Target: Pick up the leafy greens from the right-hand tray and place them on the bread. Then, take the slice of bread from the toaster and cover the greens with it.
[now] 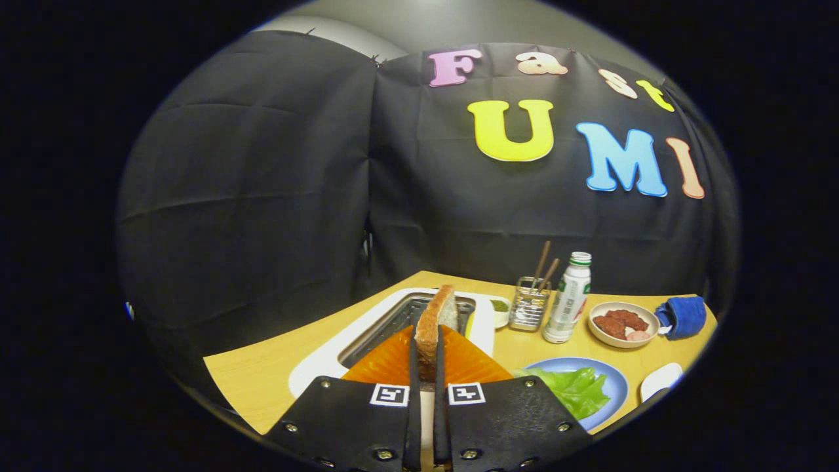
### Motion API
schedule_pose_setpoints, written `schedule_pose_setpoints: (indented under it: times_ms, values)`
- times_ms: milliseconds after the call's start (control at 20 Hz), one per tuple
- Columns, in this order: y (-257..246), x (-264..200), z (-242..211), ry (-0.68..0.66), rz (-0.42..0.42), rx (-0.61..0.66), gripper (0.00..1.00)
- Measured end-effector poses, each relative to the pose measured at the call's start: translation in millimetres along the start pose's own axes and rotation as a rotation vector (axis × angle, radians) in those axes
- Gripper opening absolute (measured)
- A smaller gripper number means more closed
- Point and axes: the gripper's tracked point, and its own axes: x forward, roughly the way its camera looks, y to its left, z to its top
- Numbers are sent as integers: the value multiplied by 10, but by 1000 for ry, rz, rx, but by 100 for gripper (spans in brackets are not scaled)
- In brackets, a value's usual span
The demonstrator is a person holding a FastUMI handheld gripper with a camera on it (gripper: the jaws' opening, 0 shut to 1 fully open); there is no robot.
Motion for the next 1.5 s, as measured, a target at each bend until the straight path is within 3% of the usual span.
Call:
schedule_pose_setpoints:
  times_ms: [150, 400, 650, 900, 1100, 1500]
  values:
    - [-59, -16, 8, 4, 20, 74, 7]
    - [-40, -79, 173, -23, 26, 63, 8]
    - [-88, -121, 553, -64, 31, 98, 7]
    - [-207, -359, 946, -95, 90, 146, 7]
    - [-444, -649, 1088, -141, 50, 99, 7]
    - [-1013, -851, 686, -117, -43, 90, 7]
